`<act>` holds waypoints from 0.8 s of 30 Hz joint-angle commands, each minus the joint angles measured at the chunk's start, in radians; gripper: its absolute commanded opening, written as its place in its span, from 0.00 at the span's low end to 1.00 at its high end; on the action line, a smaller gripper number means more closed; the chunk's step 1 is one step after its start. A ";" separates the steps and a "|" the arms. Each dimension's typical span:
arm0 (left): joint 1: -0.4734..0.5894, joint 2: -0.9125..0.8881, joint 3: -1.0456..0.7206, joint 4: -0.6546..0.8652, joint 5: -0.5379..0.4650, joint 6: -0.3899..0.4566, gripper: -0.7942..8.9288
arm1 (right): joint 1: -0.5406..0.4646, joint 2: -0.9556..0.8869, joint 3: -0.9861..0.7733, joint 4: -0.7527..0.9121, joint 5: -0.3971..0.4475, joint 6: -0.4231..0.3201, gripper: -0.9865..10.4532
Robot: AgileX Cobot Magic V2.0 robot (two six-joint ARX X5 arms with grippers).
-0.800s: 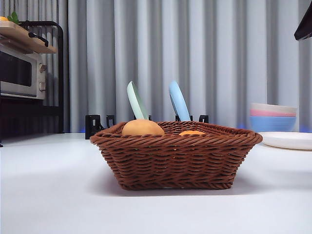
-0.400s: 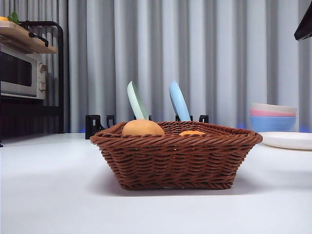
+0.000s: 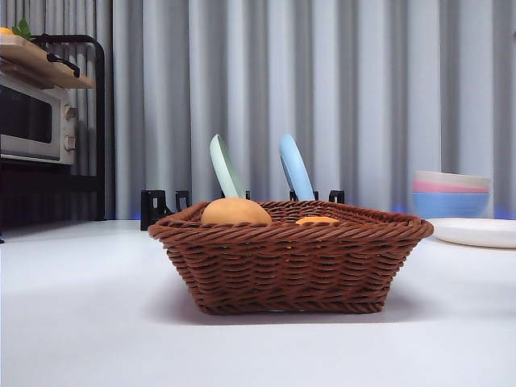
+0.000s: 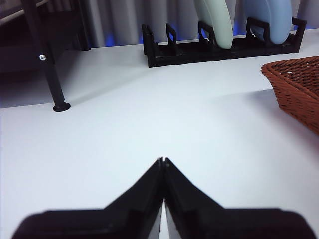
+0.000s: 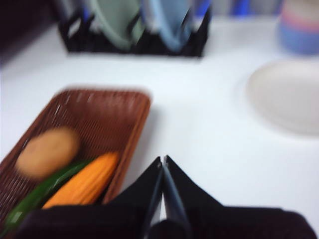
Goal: Pick up the basket,pick up the corn from the table,pick up the potato from the table,pick up the cucumber from the table,put all items into the basket
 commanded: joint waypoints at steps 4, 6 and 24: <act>0.003 -0.003 -0.016 0.003 0.006 -0.009 0.08 | -0.215 -0.203 -0.207 0.248 -0.158 -0.100 0.09; 0.003 -0.003 -0.016 0.003 0.006 -0.009 0.08 | -0.281 -0.287 -0.302 0.328 -0.202 -0.100 0.09; 0.003 -0.003 -0.016 0.003 0.006 -0.009 0.08 | -0.377 -0.493 -0.617 0.344 -0.256 -0.100 0.09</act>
